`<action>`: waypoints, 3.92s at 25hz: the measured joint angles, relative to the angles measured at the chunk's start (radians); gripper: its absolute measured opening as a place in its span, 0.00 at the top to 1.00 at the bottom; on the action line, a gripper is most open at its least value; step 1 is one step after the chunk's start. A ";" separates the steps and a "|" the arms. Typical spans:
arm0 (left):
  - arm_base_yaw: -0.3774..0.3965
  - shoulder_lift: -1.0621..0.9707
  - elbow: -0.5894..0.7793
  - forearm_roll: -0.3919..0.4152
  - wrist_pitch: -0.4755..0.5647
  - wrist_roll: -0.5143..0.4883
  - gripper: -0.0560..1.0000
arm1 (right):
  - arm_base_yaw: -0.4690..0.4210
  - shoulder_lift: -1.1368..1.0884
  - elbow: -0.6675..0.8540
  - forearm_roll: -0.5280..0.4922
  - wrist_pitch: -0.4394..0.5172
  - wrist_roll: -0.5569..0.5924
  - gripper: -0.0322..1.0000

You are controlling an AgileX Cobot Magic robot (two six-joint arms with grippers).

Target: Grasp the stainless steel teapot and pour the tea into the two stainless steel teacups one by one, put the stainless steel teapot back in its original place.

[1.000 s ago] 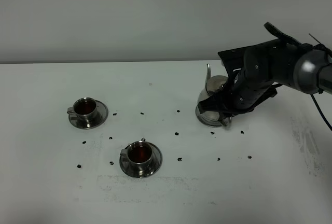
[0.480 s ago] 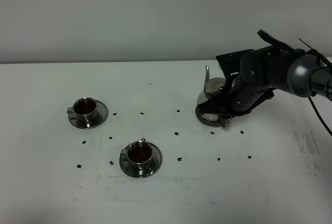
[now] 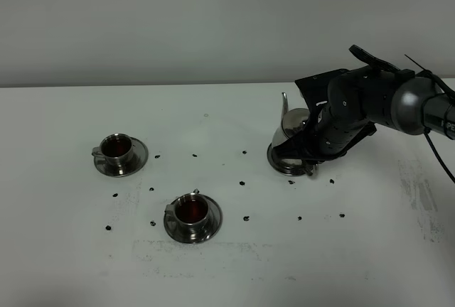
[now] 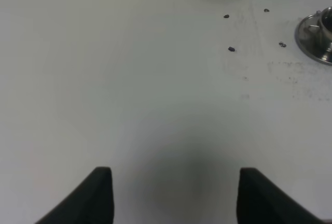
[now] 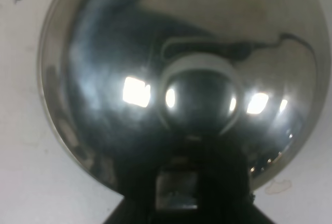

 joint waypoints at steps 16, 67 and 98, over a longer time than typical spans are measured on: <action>0.000 0.000 0.000 0.000 0.000 -0.001 0.44 | -0.008 -0.027 -0.008 -0.023 0.035 0.000 0.60; 0.000 0.000 0.000 0.000 0.000 0.000 0.44 | -0.366 -1.776 0.902 0.102 0.468 -0.089 0.59; 0.000 0.000 0.000 0.000 0.000 -0.002 0.44 | -0.367 -1.961 1.007 0.098 0.422 -0.112 0.59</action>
